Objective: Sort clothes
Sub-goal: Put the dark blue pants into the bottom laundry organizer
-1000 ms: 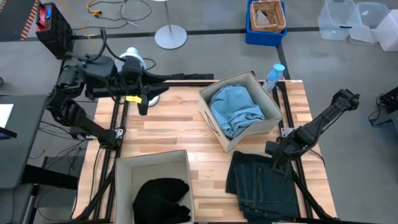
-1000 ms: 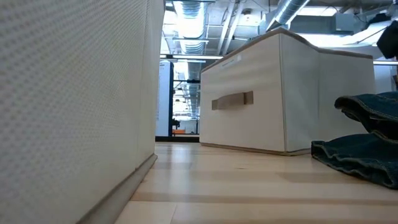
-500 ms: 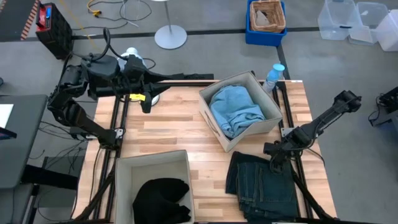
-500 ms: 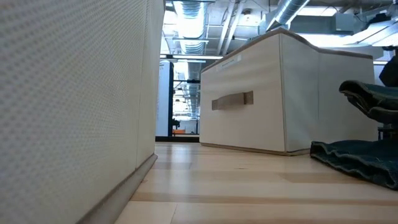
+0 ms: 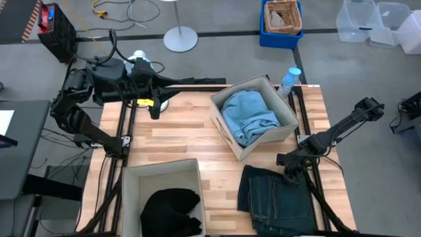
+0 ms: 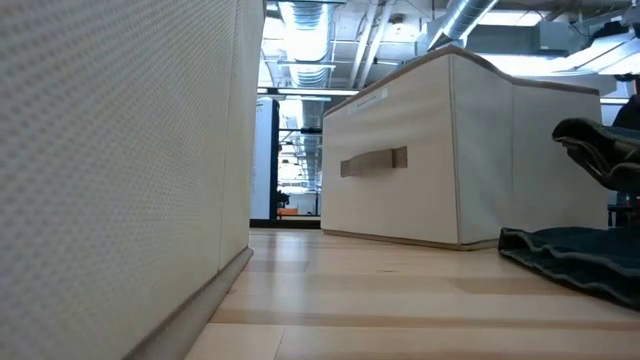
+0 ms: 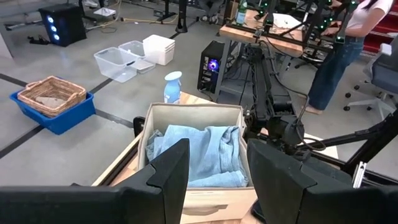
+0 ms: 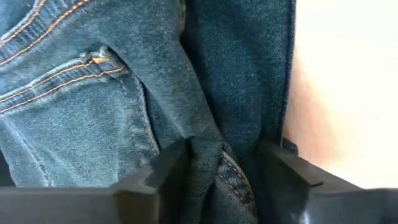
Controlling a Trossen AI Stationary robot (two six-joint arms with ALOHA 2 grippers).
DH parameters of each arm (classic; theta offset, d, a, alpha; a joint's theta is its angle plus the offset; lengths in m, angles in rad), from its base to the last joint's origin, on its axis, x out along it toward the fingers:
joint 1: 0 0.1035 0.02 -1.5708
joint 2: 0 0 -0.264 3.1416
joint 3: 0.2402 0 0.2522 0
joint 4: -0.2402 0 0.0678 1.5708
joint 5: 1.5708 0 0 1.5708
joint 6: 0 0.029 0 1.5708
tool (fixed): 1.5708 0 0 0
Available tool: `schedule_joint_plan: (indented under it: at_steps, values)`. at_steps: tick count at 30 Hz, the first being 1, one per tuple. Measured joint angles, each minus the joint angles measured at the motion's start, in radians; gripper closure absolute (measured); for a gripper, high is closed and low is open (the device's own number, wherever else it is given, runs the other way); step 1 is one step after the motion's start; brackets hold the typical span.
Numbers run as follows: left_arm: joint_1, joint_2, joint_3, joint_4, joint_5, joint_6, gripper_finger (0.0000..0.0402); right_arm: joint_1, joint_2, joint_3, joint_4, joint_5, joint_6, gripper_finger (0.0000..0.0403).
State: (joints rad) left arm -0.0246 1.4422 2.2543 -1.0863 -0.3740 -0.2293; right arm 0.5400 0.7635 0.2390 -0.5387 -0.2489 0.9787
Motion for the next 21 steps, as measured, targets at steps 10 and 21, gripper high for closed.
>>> schedule_joint_plan:
  at_steps: [10,21]
  values:
    - [0.0,0.0,0.0,0.0,0.0,0.012,0.0244,0.0,0.002,-0.003,0.074,-0.001,0.009,0.0388]
    - [0.0,0.0,0.0,0.0,0.0,0.012,0.0244,0.002,0.004,0.085,0.058,0.127,-0.004,0.04]
